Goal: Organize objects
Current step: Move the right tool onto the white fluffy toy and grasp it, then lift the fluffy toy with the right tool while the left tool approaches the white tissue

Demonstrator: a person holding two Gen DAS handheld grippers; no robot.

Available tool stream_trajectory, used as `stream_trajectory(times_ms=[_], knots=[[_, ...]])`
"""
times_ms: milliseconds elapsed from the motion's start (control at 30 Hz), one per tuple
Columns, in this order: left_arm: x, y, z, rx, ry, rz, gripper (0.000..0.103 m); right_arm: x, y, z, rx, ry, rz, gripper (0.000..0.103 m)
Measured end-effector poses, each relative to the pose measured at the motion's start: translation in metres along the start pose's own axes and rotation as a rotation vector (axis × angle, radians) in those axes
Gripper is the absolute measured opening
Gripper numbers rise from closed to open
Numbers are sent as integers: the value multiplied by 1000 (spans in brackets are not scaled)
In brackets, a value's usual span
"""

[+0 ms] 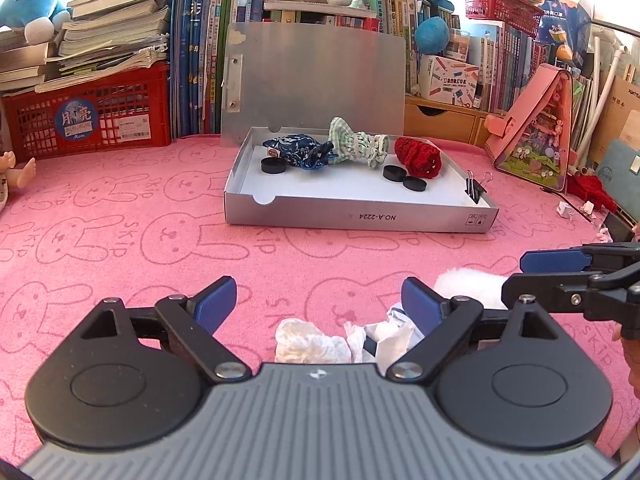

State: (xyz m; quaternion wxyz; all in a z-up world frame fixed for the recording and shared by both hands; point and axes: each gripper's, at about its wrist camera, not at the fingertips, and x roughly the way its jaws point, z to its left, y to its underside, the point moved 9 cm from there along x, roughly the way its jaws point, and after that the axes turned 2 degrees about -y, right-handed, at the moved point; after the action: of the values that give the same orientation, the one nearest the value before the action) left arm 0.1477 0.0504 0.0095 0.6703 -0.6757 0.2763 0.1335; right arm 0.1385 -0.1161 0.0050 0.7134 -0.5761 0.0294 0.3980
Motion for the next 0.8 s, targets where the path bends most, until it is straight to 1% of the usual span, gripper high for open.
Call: stream_trajectory(times_ms=[300,367,533,733,800], knots=[[-11,21,18,-24,-22,17,94,26,14,0,-30,64,48,96],[-11,25,21,-37,-22,25,94,29,14,0,-25,55,49,95],[-8,30,22,-44,-18,37,94,36,16,-3,29,25,62,81],[-1,37,15,-38,-12,46,94,25,12,-3,35,37,20,74],[1,37,14,-32,-24,40,94,20,9,-7,50,44,7,71]])
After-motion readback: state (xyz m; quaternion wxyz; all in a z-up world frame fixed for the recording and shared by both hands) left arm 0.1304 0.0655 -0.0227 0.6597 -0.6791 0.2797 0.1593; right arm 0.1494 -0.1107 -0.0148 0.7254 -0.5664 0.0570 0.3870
